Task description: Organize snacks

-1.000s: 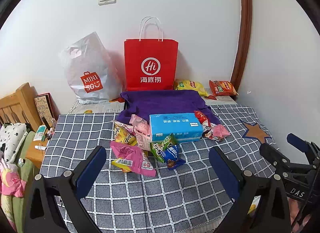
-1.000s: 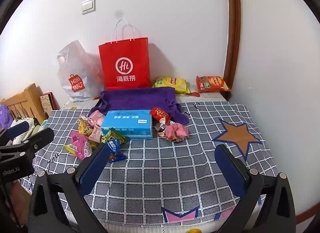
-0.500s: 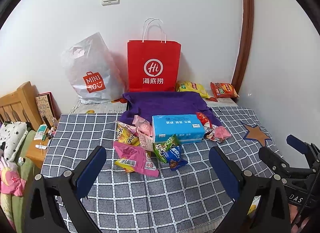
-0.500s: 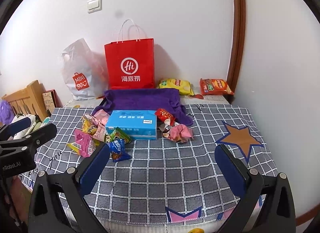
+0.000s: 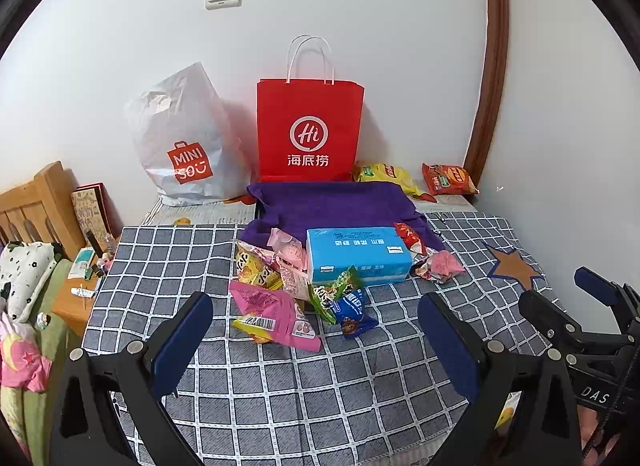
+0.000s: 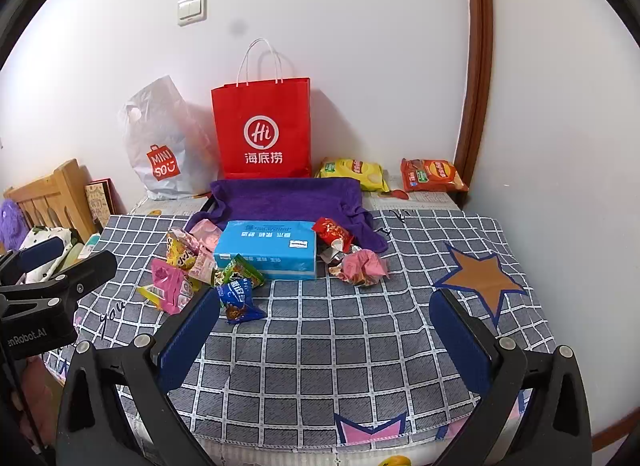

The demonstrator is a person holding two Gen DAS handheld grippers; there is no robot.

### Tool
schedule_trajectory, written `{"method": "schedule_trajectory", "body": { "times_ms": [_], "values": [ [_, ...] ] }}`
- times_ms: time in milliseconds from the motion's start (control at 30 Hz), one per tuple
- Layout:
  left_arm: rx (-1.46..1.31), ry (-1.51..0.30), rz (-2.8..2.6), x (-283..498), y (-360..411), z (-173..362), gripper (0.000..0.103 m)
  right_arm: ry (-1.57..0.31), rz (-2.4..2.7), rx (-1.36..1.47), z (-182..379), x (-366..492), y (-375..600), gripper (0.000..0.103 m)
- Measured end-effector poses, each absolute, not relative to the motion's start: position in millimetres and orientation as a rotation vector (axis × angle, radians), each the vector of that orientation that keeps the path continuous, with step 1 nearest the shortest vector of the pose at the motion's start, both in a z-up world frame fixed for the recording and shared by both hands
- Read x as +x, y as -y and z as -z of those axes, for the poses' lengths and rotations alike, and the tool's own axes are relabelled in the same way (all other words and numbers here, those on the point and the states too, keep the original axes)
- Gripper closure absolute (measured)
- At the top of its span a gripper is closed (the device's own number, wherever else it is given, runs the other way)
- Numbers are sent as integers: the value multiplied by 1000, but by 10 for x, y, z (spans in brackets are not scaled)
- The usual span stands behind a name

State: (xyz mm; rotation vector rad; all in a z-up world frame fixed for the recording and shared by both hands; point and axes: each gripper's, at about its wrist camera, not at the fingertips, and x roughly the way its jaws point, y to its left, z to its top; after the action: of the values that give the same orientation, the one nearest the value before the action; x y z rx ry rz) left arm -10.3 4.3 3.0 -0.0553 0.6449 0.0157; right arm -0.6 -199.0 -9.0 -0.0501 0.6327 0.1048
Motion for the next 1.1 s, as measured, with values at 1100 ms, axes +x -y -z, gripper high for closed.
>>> {"method": "schedule_trajectory", "body": {
  "times_ms": [1100],
  "values": [
    [-57,-645,-19,-99,-81,-22,0,-621,-108,-53,64,-43,1931,0]
  ]
}}
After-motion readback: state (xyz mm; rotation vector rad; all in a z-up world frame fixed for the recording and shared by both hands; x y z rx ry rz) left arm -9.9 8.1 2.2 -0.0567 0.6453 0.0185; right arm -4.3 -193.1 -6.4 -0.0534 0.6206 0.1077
